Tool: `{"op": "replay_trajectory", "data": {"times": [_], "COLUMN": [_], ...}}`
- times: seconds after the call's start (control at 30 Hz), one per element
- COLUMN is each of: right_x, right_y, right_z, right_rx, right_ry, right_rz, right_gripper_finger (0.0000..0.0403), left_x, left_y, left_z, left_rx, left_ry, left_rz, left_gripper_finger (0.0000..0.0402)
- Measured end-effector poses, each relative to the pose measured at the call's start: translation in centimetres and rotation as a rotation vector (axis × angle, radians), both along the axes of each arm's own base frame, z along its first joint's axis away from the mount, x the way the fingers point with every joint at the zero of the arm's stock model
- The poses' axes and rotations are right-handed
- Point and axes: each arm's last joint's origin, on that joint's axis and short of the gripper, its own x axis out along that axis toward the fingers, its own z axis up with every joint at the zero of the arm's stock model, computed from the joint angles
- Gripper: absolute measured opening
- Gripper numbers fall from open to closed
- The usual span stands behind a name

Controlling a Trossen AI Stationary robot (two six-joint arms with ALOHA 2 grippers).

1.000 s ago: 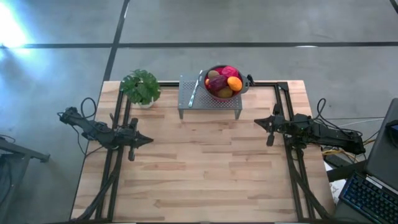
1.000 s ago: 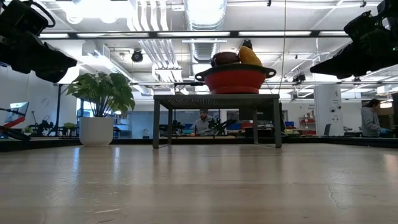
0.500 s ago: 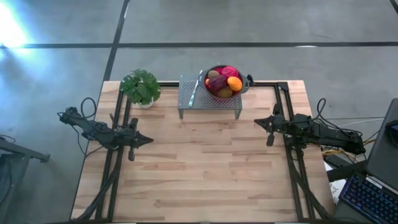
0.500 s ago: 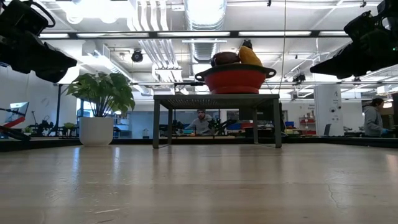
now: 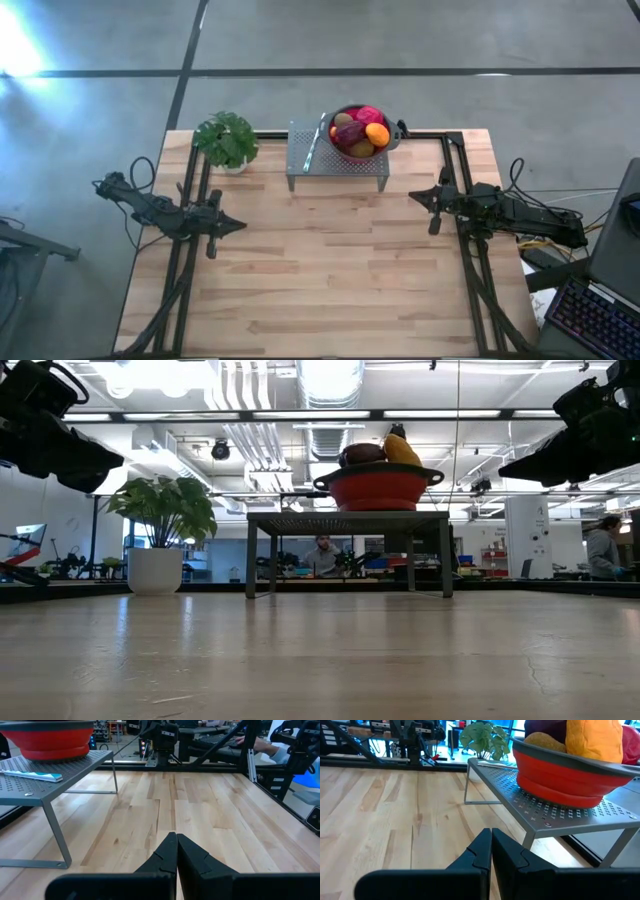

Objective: Pick & Place Fruit
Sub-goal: Return to Home Position

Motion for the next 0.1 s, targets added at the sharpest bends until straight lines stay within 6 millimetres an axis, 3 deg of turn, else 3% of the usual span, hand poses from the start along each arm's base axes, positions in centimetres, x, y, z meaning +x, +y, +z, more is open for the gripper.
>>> {"op": "replay_trajectory", "data": {"times": [0.1], "right_x": [0.0], "right_y": [0.0], "right_z": [0.0], "right_rx": [0.005], "right_ry": [-0.001], "right_rz": [-0.001], "right_gripper_finger": [0.0009], "left_x": [0.0], "left_y": [0.0], "left_z": [0.0], "left_rx": [0.0], "left_ry": [0.0], "left_rz": [0.0], "left_gripper_finger": [0.0005]}}
